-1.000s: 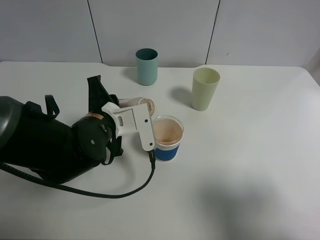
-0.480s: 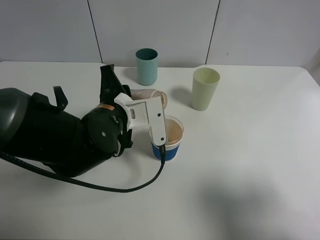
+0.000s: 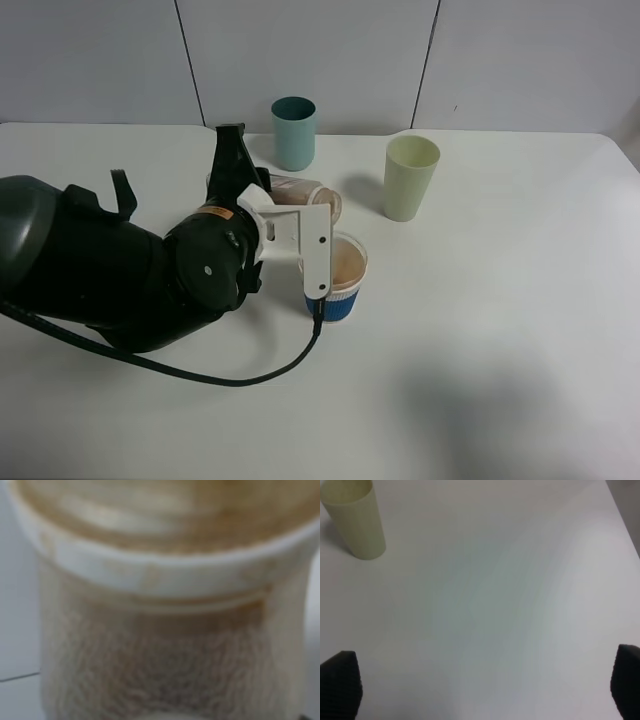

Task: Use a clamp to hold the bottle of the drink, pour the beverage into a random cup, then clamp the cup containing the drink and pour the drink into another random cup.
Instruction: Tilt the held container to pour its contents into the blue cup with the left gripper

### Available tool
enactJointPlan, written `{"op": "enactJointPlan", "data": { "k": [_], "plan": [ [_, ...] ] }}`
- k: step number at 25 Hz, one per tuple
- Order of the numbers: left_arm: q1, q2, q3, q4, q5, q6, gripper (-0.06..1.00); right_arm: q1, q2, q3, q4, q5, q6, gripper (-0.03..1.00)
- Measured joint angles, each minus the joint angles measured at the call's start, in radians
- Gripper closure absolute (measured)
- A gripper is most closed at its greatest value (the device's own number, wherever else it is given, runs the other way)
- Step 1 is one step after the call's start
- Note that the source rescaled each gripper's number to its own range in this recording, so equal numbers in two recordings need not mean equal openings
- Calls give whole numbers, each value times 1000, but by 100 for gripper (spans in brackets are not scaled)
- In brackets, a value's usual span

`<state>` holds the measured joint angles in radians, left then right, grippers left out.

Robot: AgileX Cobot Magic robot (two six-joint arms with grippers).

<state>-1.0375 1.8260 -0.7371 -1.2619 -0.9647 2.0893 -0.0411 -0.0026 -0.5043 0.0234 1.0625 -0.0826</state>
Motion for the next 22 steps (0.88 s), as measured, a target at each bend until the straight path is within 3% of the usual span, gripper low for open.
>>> {"op": "enactJointPlan", "data": {
  "k": [8, 22],
  "plan": [
    [0, 0, 0, 47, 0, 49, 89, 0, 0, 0, 0, 0, 0, -3],
    [0, 0, 0, 58, -1, 126, 89, 0, 0, 0, 0, 0, 0, -3]
  ]
}}
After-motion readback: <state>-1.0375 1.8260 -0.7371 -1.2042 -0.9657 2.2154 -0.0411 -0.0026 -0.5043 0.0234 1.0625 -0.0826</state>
